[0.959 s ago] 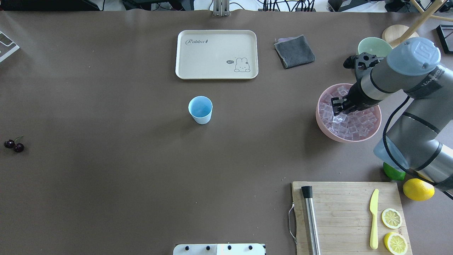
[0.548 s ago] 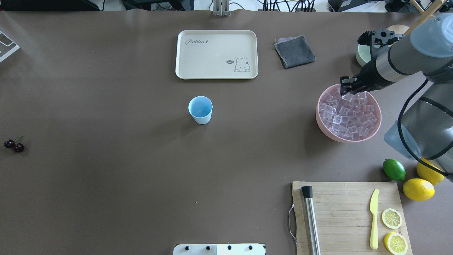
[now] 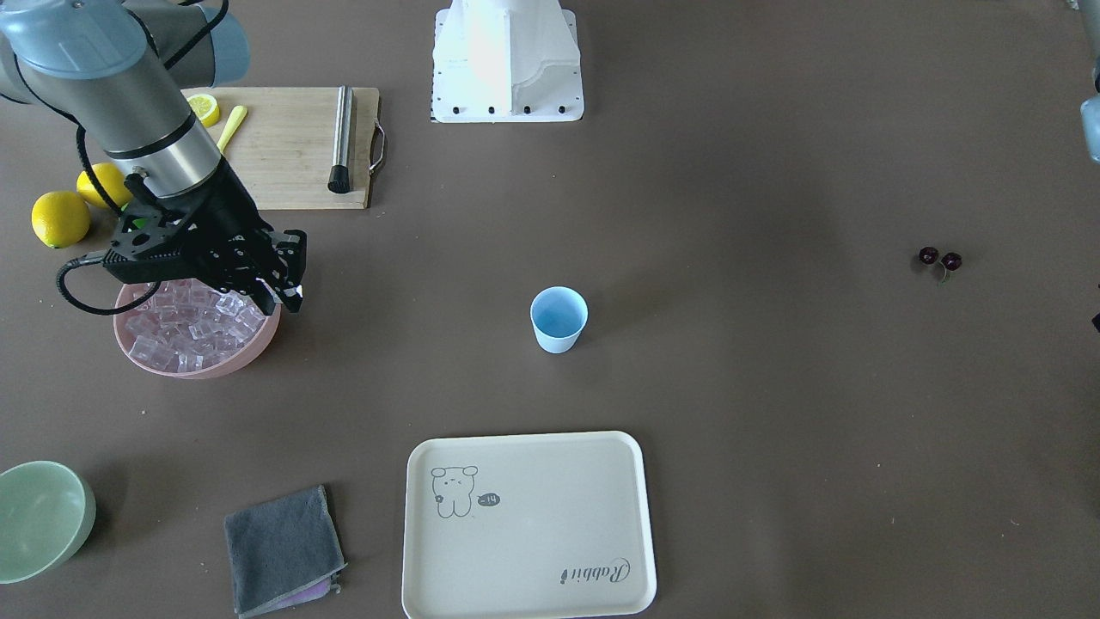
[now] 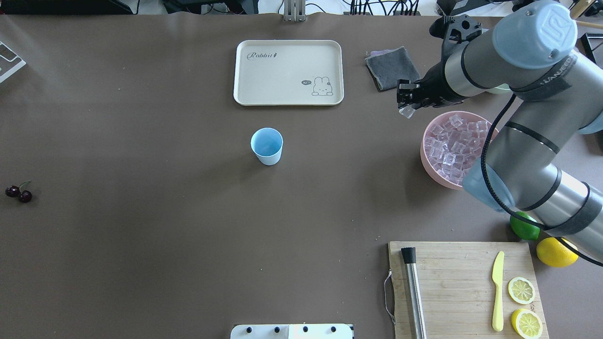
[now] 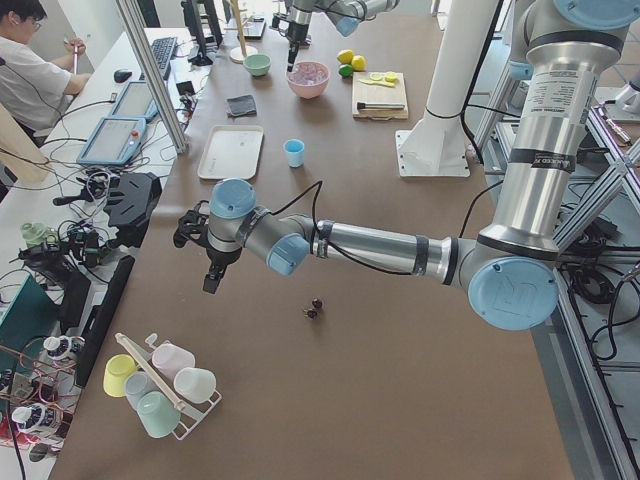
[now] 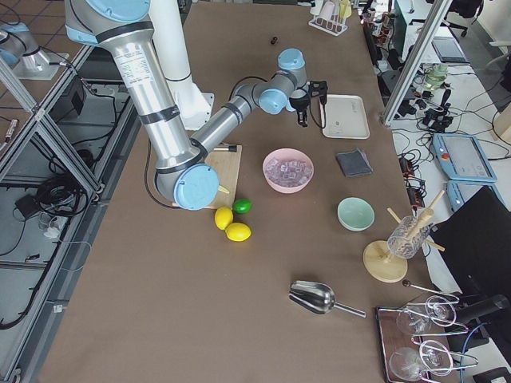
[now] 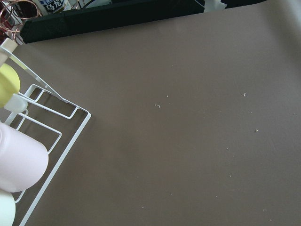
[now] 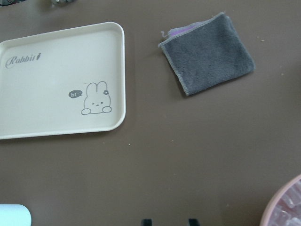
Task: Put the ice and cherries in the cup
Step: 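Carry the ice cube with the right gripper over the light-blue cup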
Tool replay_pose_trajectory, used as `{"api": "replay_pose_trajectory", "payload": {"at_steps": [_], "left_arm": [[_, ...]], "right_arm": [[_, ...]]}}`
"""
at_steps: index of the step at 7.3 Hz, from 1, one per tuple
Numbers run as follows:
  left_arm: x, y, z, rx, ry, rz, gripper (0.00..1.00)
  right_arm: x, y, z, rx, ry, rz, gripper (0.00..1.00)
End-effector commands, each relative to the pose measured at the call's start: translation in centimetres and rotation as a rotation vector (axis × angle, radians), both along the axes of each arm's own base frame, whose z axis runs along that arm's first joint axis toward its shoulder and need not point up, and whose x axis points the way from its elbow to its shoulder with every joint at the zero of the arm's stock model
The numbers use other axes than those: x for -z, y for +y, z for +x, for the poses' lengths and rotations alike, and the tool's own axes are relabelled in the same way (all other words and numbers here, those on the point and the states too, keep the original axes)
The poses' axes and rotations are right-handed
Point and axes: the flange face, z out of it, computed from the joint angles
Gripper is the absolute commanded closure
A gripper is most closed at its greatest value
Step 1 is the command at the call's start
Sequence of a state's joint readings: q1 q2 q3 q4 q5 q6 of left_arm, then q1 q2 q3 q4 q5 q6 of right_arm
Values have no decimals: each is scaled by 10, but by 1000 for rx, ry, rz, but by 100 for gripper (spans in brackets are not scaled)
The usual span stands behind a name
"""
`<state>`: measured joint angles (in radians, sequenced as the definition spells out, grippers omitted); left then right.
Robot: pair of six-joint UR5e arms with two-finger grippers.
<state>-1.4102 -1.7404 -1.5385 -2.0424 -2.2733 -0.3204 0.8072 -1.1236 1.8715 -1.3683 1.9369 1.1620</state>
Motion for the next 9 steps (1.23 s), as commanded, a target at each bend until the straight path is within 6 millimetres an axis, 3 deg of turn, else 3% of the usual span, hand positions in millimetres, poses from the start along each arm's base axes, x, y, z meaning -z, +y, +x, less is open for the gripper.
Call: {"api": "replay_pose_trajectory", "payload": {"at_steps": [1,2,4,6,7,9], "left_arm": [[5,2,4,-6,2,11,1],[7,1,4,-6,3,15,1],[13,2,5,-15,14,26,1],[22,6,8,-32,37,36,1],[22,7,12,-42,40,37,1],[21,9,20,-64,56,29,1]], "right_arm": [[49,40,-71,-57,-45,22,100],[65,61,-100,-71,-51,53,100],[88,75,-140,-102,-76,98,100],[78,53,-177,-169,-110,147,100],[85,41,-196,-188,-135,169,100],[104,29,-213,-217,-156,192,100]]}}
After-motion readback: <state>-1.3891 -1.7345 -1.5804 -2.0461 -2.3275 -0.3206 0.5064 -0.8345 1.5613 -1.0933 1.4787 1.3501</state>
